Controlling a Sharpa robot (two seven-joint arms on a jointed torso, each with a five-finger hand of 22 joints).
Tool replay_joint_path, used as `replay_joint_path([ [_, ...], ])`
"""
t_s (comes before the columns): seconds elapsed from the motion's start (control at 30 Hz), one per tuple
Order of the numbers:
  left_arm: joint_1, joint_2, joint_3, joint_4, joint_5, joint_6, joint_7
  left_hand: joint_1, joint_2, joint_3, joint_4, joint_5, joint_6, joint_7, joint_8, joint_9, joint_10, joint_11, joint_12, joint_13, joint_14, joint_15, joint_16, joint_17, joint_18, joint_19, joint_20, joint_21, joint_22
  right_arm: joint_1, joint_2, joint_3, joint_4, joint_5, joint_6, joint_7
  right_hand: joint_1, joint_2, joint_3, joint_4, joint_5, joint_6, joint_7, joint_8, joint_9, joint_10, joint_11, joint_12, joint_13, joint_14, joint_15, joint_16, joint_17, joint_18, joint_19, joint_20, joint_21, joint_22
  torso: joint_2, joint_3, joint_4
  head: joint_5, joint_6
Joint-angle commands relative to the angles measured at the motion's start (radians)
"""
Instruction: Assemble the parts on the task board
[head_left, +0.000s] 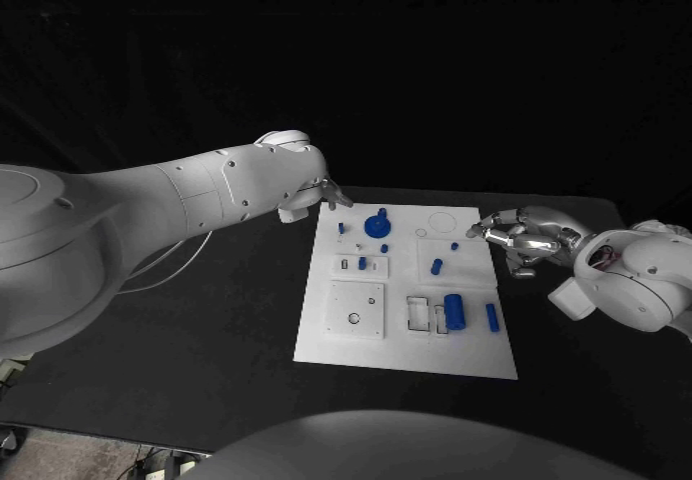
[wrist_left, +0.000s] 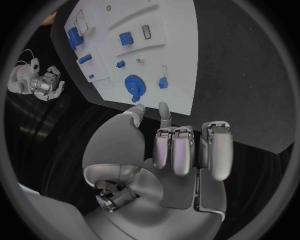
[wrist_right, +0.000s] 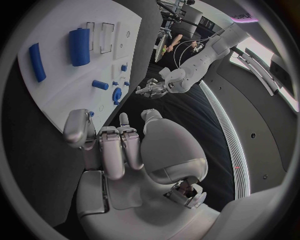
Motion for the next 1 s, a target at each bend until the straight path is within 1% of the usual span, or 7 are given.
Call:
replay_joint_path([
  [0.03, -0.011, 0.021, 0.001, -0.035, 0.020, 0.076, -0.005, 0.005, 0.010, -0.009, 0.000, 0.017, 0.006, 0.005, -0.009, -0.007, 0.106, 0.009, 0.002, 0.262, 0.103, 0.007, 0.002, 0.263, -0.004, 0.082, 0.007, -0.006, 0.237, -0.001, 0.002, 0.000, 0.001, -0.005, 0.019, 0.002, -0.002, -0.006, 0.005, 0.000, -0.007, 0.005, 0.001, 0.003, -0.002, 0.033, -0.006, -0.006, 0.185, 0.050, 0.003, -0.002, 0.216, 0.018, -0.008, 0.000, -0.006, 0.138, 0.000, 0.0001, -0.0002, -0.004, 0.000],
  [0.23, -0.028, 0.066, 0.001, -0.115, 0.019, 0.118, -0.006, 0.015, 0.009, -0.017, -0.001, 0.033, 0.009, 0.006, -0.016, -0.014, 0.106, 0.010, 0.002, 0.262, 0.103, 0.008, 0.002, 0.263, -0.004, 0.081, 0.008, -0.008, 0.236, -0.001, 0.002, 0.000, 0.003, -0.005, 0.018, 0.003, -0.003, -0.006, 0.005, 0.000, -0.007, 0.005, 0.001, 0.003, -0.002, 0.033, -0.006, -0.006, 0.185, 0.049, 0.003, -0.002, 0.215, 0.018, -0.007, 0.000, -0.006, 0.138, 0.000, -0.0004, 0.0004, -0.005, 0.000],
  [0.3, -0.030, 0.077, 0.001, -0.134, 0.013, 0.125, -0.006, 0.022, 0.007, -0.020, -0.002, 0.040, 0.015, 0.005, -0.014, -0.014, 0.106, 0.010, 0.002, 0.262, 0.103, 0.009, 0.002, 0.263, -0.004, 0.081, 0.008, -0.007, 0.237, -0.001, 0.002, 0.000, 0.003, -0.005, 0.018, 0.004, -0.003, -0.006, 0.005, 0.000, -0.007, 0.005, 0.001, 0.003, -0.002, 0.033, -0.006, -0.006, 0.185, 0.049, 0.003, -0.002, 0.215, 0.018, -0.007, 0.000, -0.006, 0.138, 0.000, -0.0007, 0.0005, -0.005, 0.000],
  [0.47, -0.034, 0.094, 0.001, -0.167, 0.000, 0.146, -0.007, 0.035, 0.004, -0.029, -0.001, 0.054, 0.023, 0.003, -0.001, -0.002, 0.106, 0.008, 0.002, 0.262, 0.103, 0.008, 0.002, 0.263, -0.004, 0.082, 0.009, -0.007, 0.237, -0.001, 0.004, 0.000, 0.002, -0.005, 0.019, 0.004, -0.003, -0.006, 0.006, 0.000, -0.007, 0.005, 0.001, 0.003, -0.002, 0.032, -0.007, -0.006, 0.184, 0.049, 0.003, -0.002, 0.215, 0.018, -0.008, 0.000, -0.006, 0.138, -0.001, 0.0005, 0.0010, -0.001, 0.000],
  [0.67, -0.038, 0.100, 0.001, -0.183, -0.003, 0.161, -0.004, 0.036, 0.004, -0.033, 0.000, 0.058, 0.024, 0.002, 0.003, 0.003, 0.106, 0.008, 0.002, 0.262, 0.103, 0.008, 0.002, 0.263, -0.004, 0.081, 0.009, -0.007, 0.237, -0.001, 0.008, 0.000, 0.000, -0.005, 0.020, 0.004, -0.003, -0.006, 0.006, 0.000, -0.007, 0.005, 0.001, 0.003, -0.002, 0.032, -0.007, -0.006, 0.183, 0.048, 0.003, -0.003, 0.214, 0.019, -0.008, 0.000, -0.006, 0.138, -0.002, 0.0001, 0.0017, -0.003, 0.000],
  [0.83, -0.041, 0.103, 0.002, -0.185, 0.010, 0.166, 0.003, 0.034, 0.006, -0.035, 0.001, 0.060, 0.024, 0.002, 0.005, 0.006, 0.106, 0.008, 0.002, 0.262, 0.103, 0.008, 0.002, 0.263, -0.004, 0.081, 0.009, -0.008, 0.237, -0.001, 0.011, 0.000, -0.001, -0.005, 0.019, 0.006, -0.003, -0.006, 0.007, 0.000, -0.007, 0.005, 0.001, 0.003, -0.002, 0.030, -0.007, -0.007, 0.182, 0.048, 0.003, -0.003, 0.214, 0.019, -0.008, 0.000, -0.007, 0.138, -0.002, 0.0000, 0.0017, -0.001, 0.000],
  [1.0, -0.044, 0.107, 0.002, -0.185, 0.017, 0.168, 0.012, 0.041, 0.012, -0.036, -0.001, 0.075, 0.020, 0.001, 0.008, 0.012, 0.106, 0.008, 0.002, 0.262, 0.103, 0.008, 0.002, 0.263, -0.004, 0.081, 0.009, -0.008, 0.237, -0.001, 0.013, 0.000, -0.002, -0.005, 0.019, 0.006, -0.003, -0.006, 0.007, 0.000, -0.007, 0.005, 0.001, 0.003, -0.002, 0.030, -0.007, -0.007, 0.182, 0.048, 0.003, -0.003, 0.214, 0.019, -0.008, 0.000, -0.007, 0.138, -0.001, 0.0004, 0.0009, 0.000, 0.000],
])
